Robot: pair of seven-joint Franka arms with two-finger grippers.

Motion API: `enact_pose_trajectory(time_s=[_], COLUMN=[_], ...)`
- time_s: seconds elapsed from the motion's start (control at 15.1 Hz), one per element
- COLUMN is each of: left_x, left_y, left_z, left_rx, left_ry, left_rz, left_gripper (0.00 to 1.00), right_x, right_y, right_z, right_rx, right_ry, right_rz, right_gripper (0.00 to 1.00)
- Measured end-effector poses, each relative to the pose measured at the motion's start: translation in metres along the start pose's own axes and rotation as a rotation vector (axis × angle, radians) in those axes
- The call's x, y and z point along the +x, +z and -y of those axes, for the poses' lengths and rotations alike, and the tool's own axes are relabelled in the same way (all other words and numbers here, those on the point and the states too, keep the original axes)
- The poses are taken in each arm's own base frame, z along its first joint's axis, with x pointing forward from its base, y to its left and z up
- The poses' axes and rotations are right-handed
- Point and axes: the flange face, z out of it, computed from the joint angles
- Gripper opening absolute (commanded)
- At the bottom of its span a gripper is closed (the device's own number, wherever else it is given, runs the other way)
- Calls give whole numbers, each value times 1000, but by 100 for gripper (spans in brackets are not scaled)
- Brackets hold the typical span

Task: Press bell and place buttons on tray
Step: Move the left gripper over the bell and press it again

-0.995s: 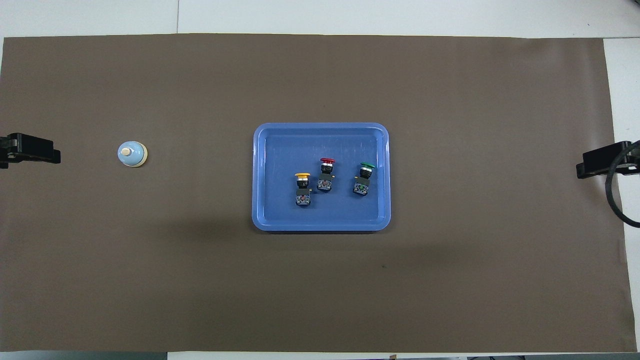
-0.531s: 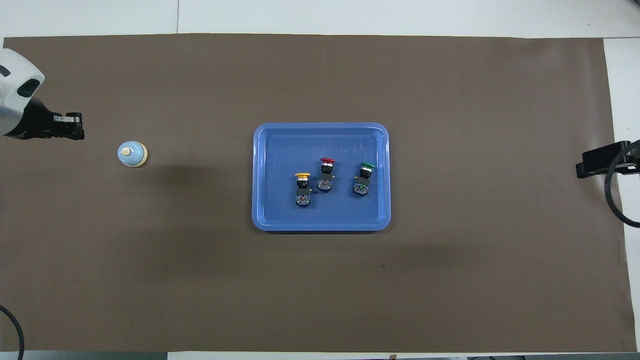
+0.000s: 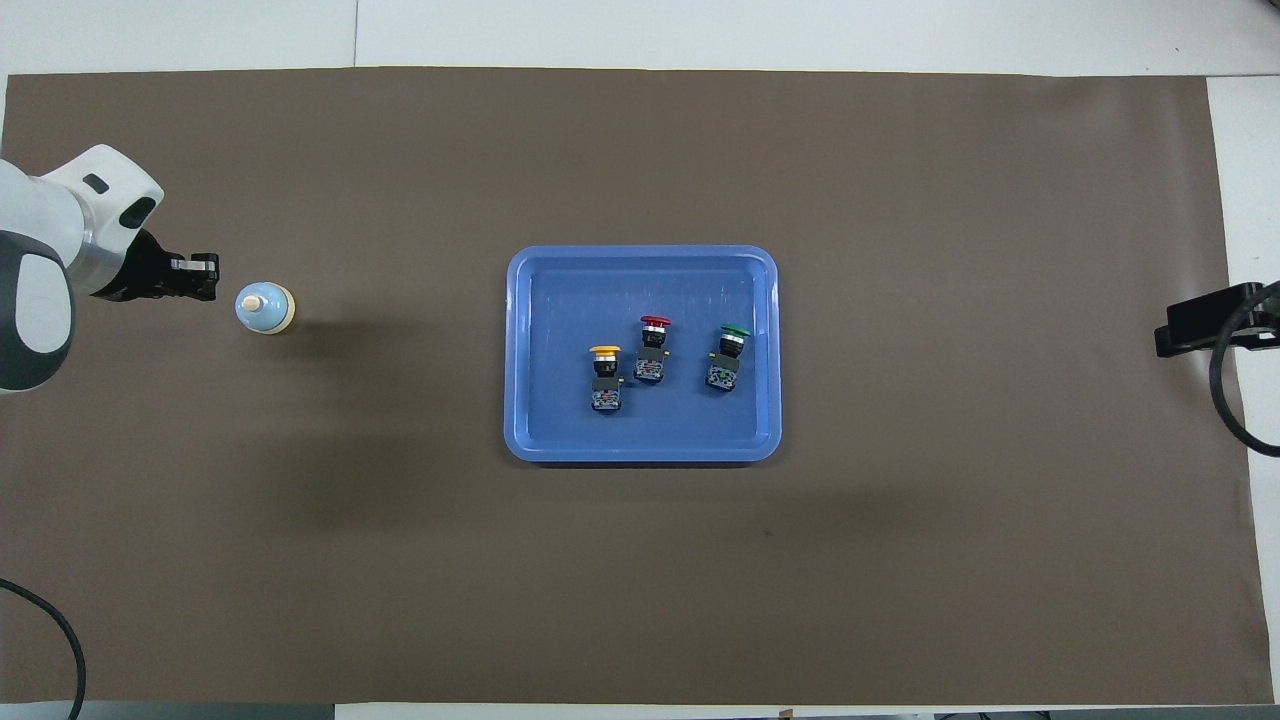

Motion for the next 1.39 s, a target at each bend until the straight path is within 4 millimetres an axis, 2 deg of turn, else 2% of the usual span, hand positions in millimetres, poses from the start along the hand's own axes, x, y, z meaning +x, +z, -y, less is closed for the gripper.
enact_pose_trajectory(time_s=[0.73,1.33,1.39], left_x=[-2,-5,-7], left_y=[21,58,57], left_z=[-3,-5,-5], left_rx=[0,-3,-2], left_ry=[7,10,10], left_rz=[-60,-57,-66], left_gripper=[0,0,0], right_x=[0,0,0], right_y=[0,0,0], right_z=[-1,-1,-1], right_rx=[0,0,0], right_ry=[2,2,2], right_rz=[0,0,0], right_gripper=[100,100,100])
